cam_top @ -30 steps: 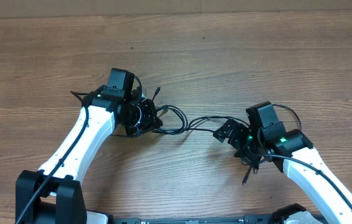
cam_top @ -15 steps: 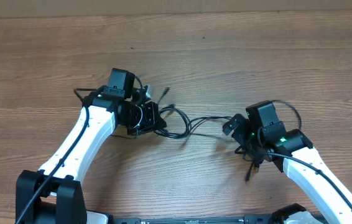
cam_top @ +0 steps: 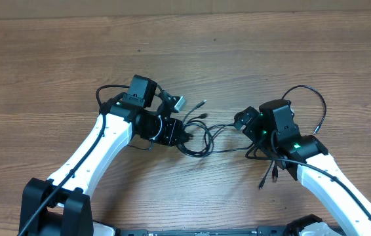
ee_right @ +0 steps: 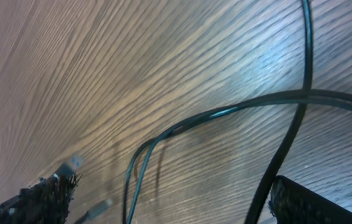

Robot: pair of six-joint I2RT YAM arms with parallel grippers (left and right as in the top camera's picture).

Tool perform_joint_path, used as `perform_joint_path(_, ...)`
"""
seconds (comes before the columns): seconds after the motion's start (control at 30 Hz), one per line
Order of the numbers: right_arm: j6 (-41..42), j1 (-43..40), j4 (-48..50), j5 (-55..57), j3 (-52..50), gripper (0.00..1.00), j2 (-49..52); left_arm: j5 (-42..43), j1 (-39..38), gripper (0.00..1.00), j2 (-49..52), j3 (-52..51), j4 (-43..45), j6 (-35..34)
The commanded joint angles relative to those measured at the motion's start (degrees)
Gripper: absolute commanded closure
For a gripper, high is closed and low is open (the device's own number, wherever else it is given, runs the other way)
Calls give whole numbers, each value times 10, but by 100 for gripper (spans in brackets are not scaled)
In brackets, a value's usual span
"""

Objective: Untangle cables
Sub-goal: 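Hold the stretched cables between both grippers, then move the grippers back toward each other, bunching the cables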

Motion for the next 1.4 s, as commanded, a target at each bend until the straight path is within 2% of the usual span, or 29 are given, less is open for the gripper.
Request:
perform_joint_path(0.0, -9, -1, -1, -46, 2, 0, 2, -139, 0, 95, 3, 1, -2, -78)
perform_joint_path(0.33, -8, 0, -20, -209, 2, 0, 2, -94, -2, 96, 3, 1, 16, -106)
perform_joint_path(0.47, -9, 0, -42, -247, 2, 1, 2, -94, -2, 96, 3, 1, 12, -178)
perform_joint_path(0.63, -8, 4, -49, -296, 2, 12, 2, -94, -2, 96, 3, 1, 7, -306)
perform_joint_path(0.73, -8, 19, -43, -297, 2, 14, 2, -94, -2, 95, 3, 1, 8, -348)
perform_joint_path(0.87, -8, 52, -15, -297, 2, 22, 2, -94, -3, 96, 3, 1, 8, -351)
perform_joint_path(0.9, -4, 62, -4, -296, 2, 30, 2, -94, -4, 95, 3, 1, 7, -351)
perform_joint_path(0.93, 9, 67, 1, -293, 2, 32, 2, -94, -5, 95, 3, 1, 8, -351)
perform_joint_path(1.07, 99, 82, 4, -277, 2, 51, 3, -94, -17, 96, 3, 1, 8, -353)
perform_joint_path(1.13, 125, 84, 11, -278, 2, 55, 6, -94, -22, 96, 3, 1, 8, -353)
perform_joint_path(1.37, 168, 95, 52, -281, 2, 55, 26, -94, -37, 96, 3, 1, 15, -354)
